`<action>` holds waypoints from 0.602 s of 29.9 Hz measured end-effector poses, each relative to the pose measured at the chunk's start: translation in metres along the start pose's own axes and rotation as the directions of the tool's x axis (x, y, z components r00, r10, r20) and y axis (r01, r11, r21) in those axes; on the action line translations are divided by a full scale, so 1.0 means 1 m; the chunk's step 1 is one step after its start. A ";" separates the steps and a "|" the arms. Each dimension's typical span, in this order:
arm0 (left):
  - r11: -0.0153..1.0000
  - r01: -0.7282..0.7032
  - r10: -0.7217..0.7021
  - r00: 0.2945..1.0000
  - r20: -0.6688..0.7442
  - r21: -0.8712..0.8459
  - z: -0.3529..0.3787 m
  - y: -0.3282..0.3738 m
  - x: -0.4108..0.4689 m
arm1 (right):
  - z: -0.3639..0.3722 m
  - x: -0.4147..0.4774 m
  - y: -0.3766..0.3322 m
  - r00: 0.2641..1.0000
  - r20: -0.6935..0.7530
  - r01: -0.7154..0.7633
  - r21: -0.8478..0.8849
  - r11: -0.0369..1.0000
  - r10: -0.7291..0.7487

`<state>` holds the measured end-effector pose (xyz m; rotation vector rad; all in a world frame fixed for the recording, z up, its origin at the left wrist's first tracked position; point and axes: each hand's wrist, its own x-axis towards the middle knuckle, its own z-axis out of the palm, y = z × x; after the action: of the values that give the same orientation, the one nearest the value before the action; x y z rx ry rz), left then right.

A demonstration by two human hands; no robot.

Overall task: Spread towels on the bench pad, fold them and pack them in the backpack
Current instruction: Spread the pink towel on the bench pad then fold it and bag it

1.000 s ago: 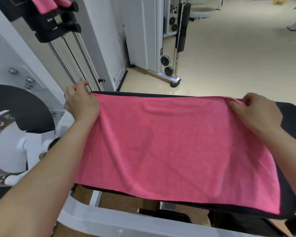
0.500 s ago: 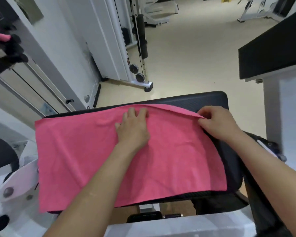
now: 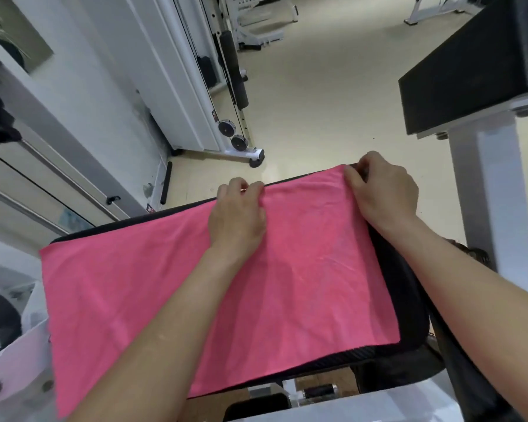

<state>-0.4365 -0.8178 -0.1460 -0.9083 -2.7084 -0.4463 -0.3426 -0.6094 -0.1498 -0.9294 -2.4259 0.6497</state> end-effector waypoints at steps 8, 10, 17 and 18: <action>0.924 -0.310 0.323 0.946 0.023 -0.223 0.018 0.060 -0.033 | -0.010 -0.096 0.023 0.989 0.135 -0.073 0.092 0.993 0.060; 0.909 -0.317 0.351 0.933 0.085 -0.271 0.025 0.074 -0.067 | -0.011 -0.120 0.035 0.980 0.180 -0.092 0.064 0.994 0.080; 0.893 -0.389 0.444 0.846 0.295 -0.227 0.059 0.100 -0.177 | -0.015 -0.145 0.061 0.966 0.246 -0.077 -0.044 0.996 0.085; 0.898 -0.398 0.438 0.842 0.315 -0.186 0.062 0.103 -0.181 | -0.016 -0.145 0.061 0.965 0.251 -0.073 -0.038 0.997 0.081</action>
<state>-0.2413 -0.8147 -0.2412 -1.7148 -2.6760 -0.3741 -0.2074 -0.6668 -0.2079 -1.0107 -2.6375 0.8072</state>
